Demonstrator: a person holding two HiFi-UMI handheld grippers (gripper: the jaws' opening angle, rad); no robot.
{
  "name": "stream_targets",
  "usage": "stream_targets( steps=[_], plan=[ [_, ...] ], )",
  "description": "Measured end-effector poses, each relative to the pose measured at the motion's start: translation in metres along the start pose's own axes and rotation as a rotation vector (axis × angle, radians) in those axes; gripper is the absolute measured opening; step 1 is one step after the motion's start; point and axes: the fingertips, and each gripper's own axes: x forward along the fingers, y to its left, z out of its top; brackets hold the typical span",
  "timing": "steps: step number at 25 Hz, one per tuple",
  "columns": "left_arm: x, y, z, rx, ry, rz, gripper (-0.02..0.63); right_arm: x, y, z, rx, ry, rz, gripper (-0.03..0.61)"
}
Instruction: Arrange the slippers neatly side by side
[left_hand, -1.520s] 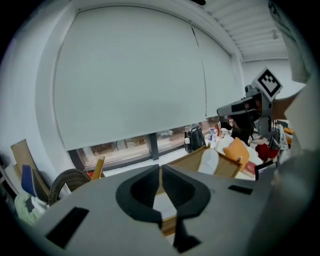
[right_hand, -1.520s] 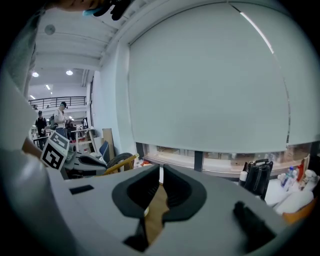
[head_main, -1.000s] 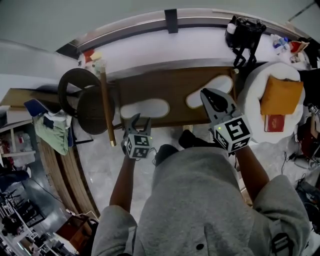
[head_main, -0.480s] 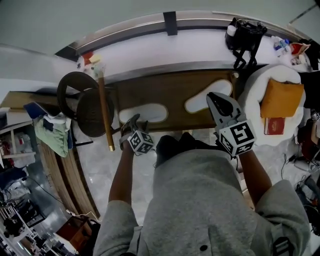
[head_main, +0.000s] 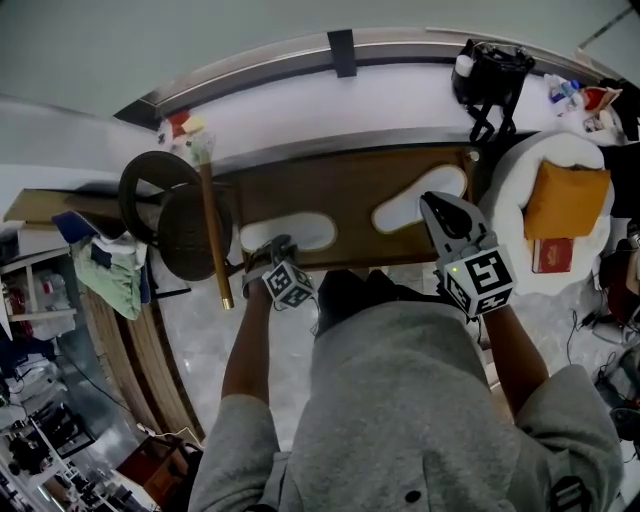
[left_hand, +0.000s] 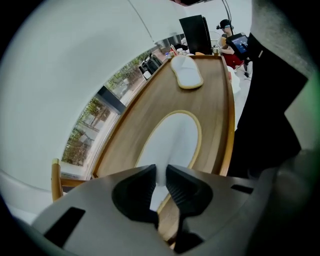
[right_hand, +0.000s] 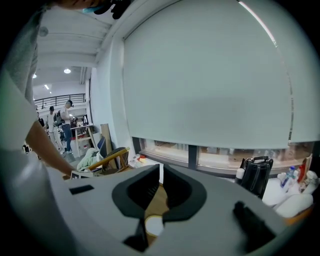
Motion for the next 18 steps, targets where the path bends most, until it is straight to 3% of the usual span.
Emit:
stream_targets(
  steps=[3,7,18],
  plan=[
    [-0.002,0.007,0.001,-0.056,0.013,0.013,0.047,0.004,-0.001,0.003,-0.004,-0.007,0.005,0.035],
    [-0.005,0.016,0.008,-0.227,0.017,0.006,0.037,0.008,0.000,0.008,-0.004,-0.021,0.017,0.035],
    [-0.016,0.039,0.032,-0.852,0.023,-0.053,0.036,0.010,-0.006,0.005,0.019,-0.034,0.016,0.035]
  ],
)
